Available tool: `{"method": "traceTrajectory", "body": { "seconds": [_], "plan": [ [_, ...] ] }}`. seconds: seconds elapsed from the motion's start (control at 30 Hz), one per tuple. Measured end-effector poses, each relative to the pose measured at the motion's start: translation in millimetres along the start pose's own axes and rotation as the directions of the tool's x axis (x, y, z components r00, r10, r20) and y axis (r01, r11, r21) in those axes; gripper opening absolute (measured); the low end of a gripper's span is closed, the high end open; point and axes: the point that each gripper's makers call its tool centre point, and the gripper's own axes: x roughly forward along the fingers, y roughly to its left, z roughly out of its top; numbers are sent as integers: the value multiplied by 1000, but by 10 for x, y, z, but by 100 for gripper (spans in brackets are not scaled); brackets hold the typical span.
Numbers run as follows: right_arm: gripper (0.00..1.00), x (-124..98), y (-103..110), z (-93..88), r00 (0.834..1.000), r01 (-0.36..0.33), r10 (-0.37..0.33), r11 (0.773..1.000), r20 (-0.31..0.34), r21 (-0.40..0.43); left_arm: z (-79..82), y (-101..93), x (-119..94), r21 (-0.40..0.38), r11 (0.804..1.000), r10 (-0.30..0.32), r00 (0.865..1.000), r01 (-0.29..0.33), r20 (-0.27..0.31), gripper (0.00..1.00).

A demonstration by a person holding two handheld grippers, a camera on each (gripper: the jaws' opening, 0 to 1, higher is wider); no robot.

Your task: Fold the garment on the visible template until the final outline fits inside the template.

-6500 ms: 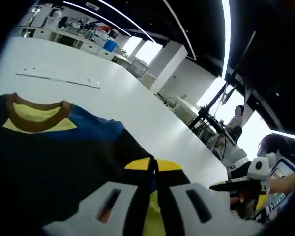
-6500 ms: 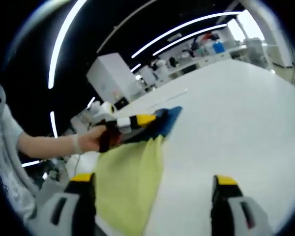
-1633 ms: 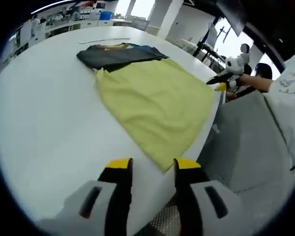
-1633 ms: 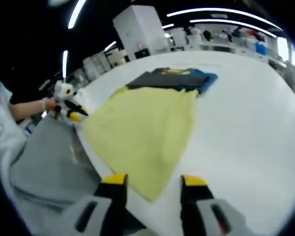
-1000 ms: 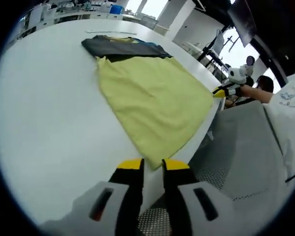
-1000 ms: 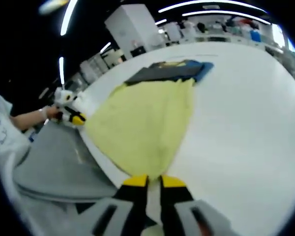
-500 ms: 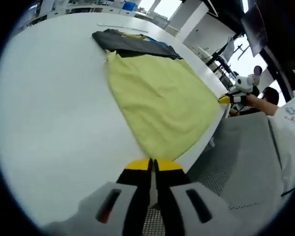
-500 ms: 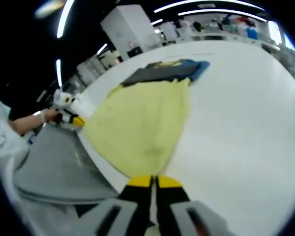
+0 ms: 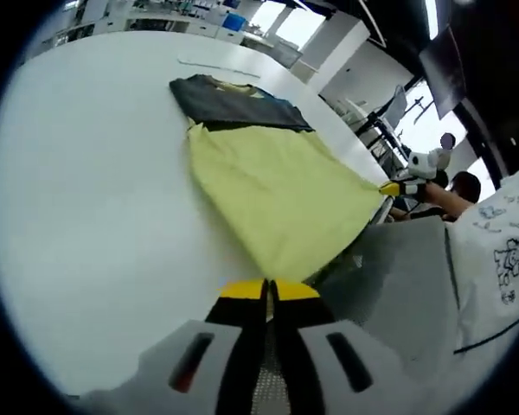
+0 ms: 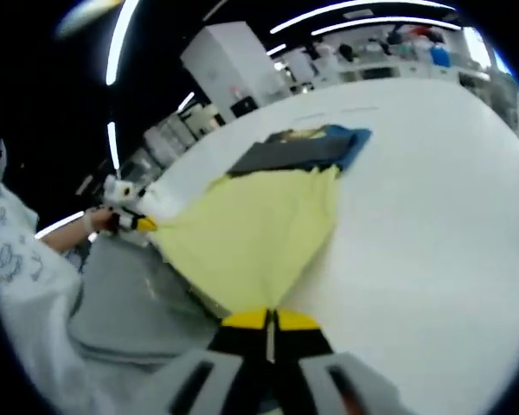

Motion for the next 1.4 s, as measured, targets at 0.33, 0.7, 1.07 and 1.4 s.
{"method": "traceTrajectory", "body": {
  "seconds": [0.33, 0.7, 1.07, 1.4],
  "plan": [
    [0, -312, 265, -114, 999, -31, 30, 997, 16, 76, -158, -364, -208, -103, 994, -43, 998, 38, -44, 0],
    [0, -565, 480, -18, 993, -86, 68, 977, 97, 195, -42, -804, -465, -128, 990, -59, 998, 62, 28, 0],
    [0, -612, 484, 521, 971, -140, 90, 965, 223, 221, 478, -629, -409, -88, 995, -44, 990, 56, 137, 0],
    [0, -557, 349, 1174, 932, -174, 99, 966, 349, 192, 1241, -348, -444, -97, 993, -32, 943, 68, 333, 0]
  ]
}}
